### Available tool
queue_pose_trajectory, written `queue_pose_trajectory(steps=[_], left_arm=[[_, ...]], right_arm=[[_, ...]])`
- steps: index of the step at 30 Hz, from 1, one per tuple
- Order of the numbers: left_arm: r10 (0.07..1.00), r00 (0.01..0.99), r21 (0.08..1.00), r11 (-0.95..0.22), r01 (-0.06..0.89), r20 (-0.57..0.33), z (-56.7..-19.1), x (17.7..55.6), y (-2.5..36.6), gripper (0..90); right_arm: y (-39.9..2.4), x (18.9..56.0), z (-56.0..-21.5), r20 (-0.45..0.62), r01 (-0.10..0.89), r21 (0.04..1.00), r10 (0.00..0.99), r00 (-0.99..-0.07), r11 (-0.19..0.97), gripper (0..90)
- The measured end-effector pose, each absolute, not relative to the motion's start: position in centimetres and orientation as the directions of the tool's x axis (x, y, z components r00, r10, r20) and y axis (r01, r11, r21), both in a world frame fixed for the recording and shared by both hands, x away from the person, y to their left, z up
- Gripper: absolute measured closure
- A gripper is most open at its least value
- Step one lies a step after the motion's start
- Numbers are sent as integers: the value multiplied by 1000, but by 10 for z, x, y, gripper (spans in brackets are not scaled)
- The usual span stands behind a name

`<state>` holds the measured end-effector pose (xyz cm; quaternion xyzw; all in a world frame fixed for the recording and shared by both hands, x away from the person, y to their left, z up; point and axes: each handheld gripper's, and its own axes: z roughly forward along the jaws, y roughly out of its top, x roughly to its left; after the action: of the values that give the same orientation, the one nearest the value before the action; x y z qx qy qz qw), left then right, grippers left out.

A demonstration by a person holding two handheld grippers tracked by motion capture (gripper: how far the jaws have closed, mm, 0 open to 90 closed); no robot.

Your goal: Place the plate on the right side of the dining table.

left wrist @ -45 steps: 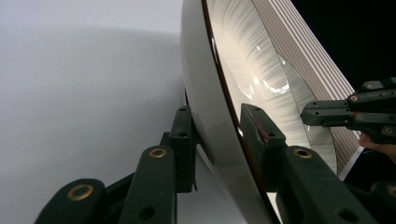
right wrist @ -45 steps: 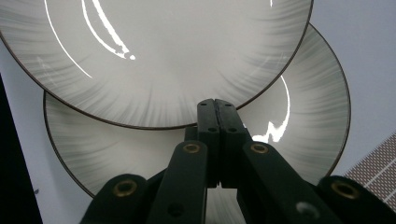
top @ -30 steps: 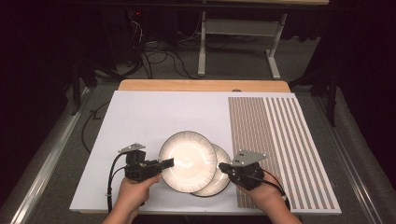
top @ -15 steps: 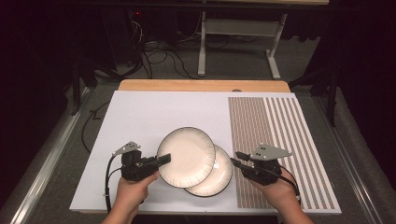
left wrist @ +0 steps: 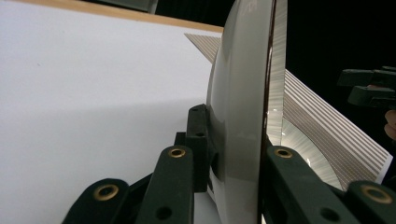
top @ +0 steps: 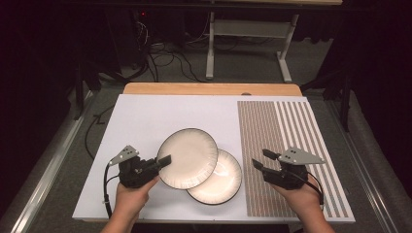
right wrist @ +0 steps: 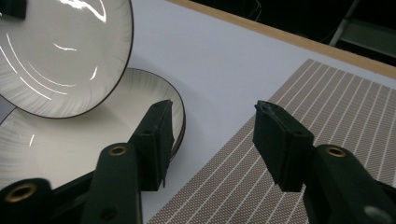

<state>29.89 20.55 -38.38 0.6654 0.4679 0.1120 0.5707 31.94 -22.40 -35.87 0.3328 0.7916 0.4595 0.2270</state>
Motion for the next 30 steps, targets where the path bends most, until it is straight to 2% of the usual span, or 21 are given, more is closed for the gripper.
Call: queue_pose_trajectory(steps=[3, 9, 15, 30], left_arm=[[762, 534, 878, 91, 471, -366, -383, 297, 209, 787], [781, 561, 921, 47, 387, -275, -382, 291, 212, 786], [792, 588, 945, -40, 323, -167, -378, 283, 208, 781], [789, 601, 955, -65, 291, -129, -378, 282, 207, 776]], right_arm=[[-230, 319, -358, -48, 313, 889, 749, -661, 334, 393], [-242, 320, -359, -49, 298, 908, 784, -619, 293, 148], [-249, 319, -360, -26, 280, 927, 791, -611, 247, 6], [-244, 317, -359, -31, 267, 931, 785, -619, 247, 5]])
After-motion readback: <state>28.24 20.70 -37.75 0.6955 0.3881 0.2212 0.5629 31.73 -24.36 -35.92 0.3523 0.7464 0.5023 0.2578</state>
